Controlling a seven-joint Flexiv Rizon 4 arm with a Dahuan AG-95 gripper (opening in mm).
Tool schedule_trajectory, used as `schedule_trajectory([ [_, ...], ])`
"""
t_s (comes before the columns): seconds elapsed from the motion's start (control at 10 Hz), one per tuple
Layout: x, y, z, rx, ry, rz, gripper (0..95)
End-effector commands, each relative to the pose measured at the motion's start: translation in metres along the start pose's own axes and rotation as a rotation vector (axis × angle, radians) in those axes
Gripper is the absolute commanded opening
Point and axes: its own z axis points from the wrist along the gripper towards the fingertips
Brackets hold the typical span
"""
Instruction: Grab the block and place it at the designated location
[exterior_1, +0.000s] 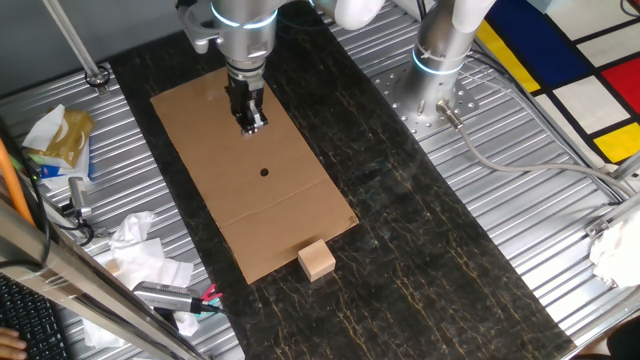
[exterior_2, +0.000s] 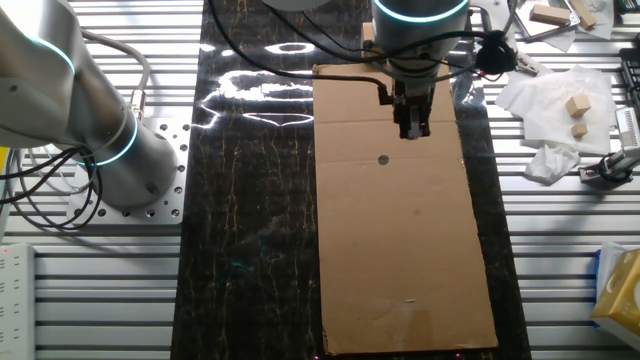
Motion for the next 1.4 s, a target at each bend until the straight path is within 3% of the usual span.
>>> schedule_trajectory([
  [0.1,0.0011,-0.0004,-0.0005,0.002,-0.001,0.002,0.0],
  [0.3,0.0010,-0.0004,-0.0005,0.002,-0.001,0.003,0.0],
  [0.5,0.0010,0.0002,-0.0003,0.000,-0.001,-0.006,38.0],
  [1.4,-0.0053,0.0066,0.0001,0.000,-0.001,-0.010,38.0],
])
